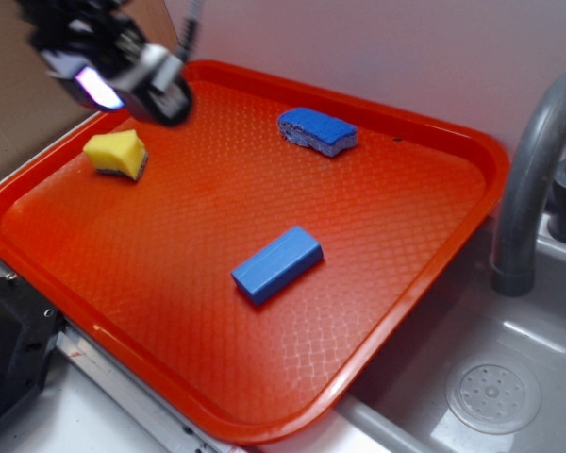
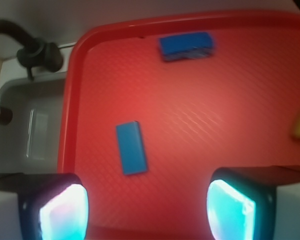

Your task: Grab the blue block.

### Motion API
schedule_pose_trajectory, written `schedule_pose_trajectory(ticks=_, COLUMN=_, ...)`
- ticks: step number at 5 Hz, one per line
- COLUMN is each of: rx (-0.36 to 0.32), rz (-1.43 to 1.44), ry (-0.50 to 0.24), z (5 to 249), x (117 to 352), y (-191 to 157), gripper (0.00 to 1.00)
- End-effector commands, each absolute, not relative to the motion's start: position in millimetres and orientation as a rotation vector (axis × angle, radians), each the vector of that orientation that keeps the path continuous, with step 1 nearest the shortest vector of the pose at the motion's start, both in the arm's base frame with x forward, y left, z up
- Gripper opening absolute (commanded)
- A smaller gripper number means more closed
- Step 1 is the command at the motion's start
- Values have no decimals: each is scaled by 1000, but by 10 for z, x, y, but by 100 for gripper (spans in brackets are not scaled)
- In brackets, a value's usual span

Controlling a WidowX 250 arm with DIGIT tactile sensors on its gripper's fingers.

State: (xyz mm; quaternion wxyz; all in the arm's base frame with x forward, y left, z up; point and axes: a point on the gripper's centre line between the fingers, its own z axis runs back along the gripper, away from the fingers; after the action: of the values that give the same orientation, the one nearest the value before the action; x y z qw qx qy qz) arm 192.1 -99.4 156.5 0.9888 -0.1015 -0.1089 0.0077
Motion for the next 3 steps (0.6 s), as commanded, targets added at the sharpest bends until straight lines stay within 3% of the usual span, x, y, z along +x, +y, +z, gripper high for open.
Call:
schedule_pose_trajectory(ticks=1, rx=-159, rz=-74, ry=-184, z=1091, x=2095, y=-1318, gripper=100)
schedule_pose_trajectory(ticks=3, rx=-67, rz=-110, ry=-134, z=679, x=2117, y=-1424, gripper=100)
